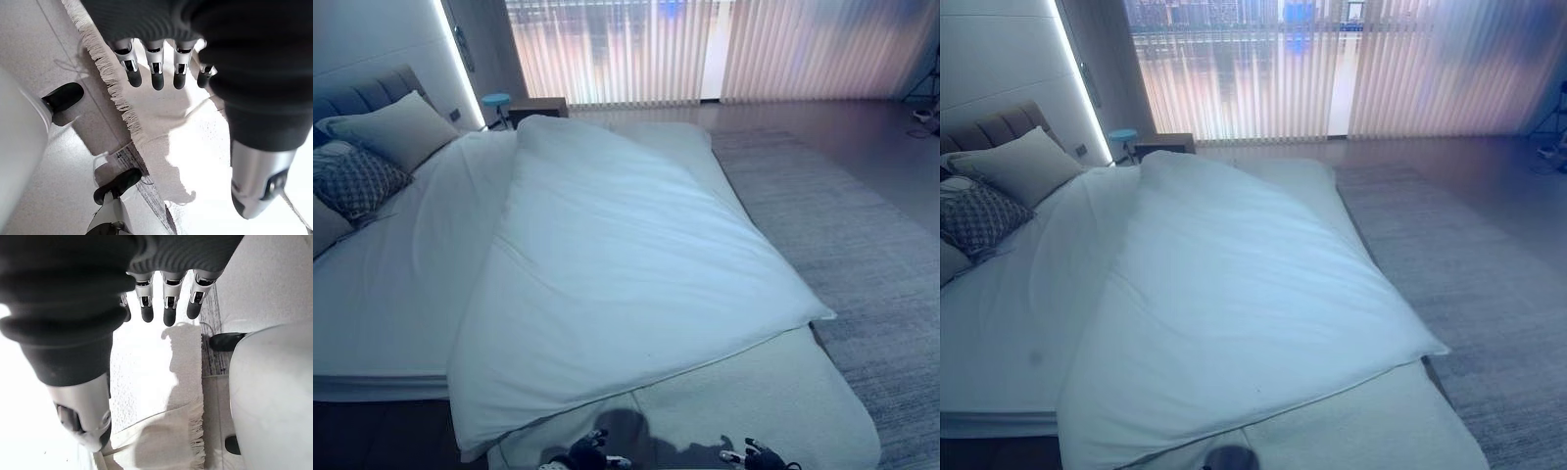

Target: Make the bed

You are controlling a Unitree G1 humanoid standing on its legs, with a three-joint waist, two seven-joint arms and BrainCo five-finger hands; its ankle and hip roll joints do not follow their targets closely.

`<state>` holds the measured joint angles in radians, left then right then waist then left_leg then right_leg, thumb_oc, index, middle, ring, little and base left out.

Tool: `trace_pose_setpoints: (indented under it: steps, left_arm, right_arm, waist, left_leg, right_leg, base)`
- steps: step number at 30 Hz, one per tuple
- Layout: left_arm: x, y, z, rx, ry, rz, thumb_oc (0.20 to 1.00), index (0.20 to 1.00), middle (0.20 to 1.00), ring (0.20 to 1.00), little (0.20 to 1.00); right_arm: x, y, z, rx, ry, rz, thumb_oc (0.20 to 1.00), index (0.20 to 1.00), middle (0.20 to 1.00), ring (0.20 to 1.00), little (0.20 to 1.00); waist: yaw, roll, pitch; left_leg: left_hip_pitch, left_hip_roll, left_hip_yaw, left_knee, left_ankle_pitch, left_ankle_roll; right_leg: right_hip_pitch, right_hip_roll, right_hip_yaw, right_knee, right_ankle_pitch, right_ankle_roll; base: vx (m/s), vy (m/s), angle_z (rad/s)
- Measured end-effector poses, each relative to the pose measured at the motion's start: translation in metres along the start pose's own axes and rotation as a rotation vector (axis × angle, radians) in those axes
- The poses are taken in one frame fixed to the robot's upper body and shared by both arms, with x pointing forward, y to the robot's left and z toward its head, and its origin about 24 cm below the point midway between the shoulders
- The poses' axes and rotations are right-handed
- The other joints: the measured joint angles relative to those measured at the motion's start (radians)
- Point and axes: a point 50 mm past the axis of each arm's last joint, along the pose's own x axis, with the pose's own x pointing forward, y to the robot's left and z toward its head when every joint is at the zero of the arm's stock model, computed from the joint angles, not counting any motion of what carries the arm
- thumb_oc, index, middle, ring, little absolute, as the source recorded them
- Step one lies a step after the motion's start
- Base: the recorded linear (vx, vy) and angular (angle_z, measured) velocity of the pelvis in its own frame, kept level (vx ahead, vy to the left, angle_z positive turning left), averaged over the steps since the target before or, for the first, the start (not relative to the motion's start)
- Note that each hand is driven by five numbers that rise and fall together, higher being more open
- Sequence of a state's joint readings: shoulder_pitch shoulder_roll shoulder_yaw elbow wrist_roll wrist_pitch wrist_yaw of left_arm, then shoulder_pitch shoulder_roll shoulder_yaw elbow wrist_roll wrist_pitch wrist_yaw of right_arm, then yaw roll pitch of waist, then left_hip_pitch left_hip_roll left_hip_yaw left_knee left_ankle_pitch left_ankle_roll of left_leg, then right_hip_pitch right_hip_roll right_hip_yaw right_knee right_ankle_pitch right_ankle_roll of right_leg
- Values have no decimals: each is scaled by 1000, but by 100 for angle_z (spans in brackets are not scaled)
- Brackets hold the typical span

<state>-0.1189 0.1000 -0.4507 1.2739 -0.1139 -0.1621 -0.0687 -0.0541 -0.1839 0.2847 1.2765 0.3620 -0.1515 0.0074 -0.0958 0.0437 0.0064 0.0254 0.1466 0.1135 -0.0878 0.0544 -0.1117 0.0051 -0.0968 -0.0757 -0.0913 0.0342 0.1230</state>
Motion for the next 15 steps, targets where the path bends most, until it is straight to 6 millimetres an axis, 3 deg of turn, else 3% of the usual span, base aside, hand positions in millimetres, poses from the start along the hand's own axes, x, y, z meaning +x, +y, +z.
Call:
trace_pose_setpoints:
  steps: [5,10,12,13,14,15]
  left_arm:
    - [0,1,2,-81,-12,14,1000,1000,1000,1000,1000]
    - [3,3,22,-272,-94,31,1000,1000,1000,1000,1000]
    - [6,10,43,-333,-154,46,1000,1000,1000,1000,1000]
    - [8,12,56,-390,-190,53,1000,1000,1000,1000,1000]
    - [8,17,69,-424,-221,68,1000,1000,1000,1000,1000]
    - [8,26,93,-469,-283,84,1000,1000,1000,1000,1000]
  right_arm:
    - [0,2,1,4,-7,6,1000,1000,1000,1000,1000]
    - [1,6,11,25,-45,22,1000,1000,1000,1000,1000]
    - [3,10,22,19,-79,37,1000,1000,1000,1000,1000]
    - [4,13,29,17,-100,45,1000,1000,1000,1000,1000]
    - [5,15,37,8,-126,54,1000,1000,1000,1000,1000]
    - [6,19,53,4,-168,65,1000,1000,1000,1000,1000]
  waist:
    - [0,-3,4]
    - [-3,-15,50]
    - [-2,-18,88]
    - [-4,-30,116]
    - [-8,-42,129]
    - [-14,-56,163]
  left_leg:
    - [-1,0,-1,0,0,0]
    - [-36,2,-1,16,2,2]
    - [-79,2,-5,40,4,3]
    - [-108,3,-5,65,17,-10]
    - [-167,2,-7,122,-2,-14]
    - [-227,1,-10,174,-11,-10]
  right_leg:
    - [-1,0,-2,0,0,0]
    - [-65,0,3,67,-24,11]
    - [-118,-3,7,126,-44,13]
    - [-152,-2,9,159,-44,12]
    - [-211,-9,10,212,-65,14]
    - [-269,-13,11,282,-85,7]
  base:
    - [-26,0,0]
    - [-126,7,-1]
    - [-207,0,0]
    - [-288,4,4]
    - [-191,3,11]
    - [-219,9,13]
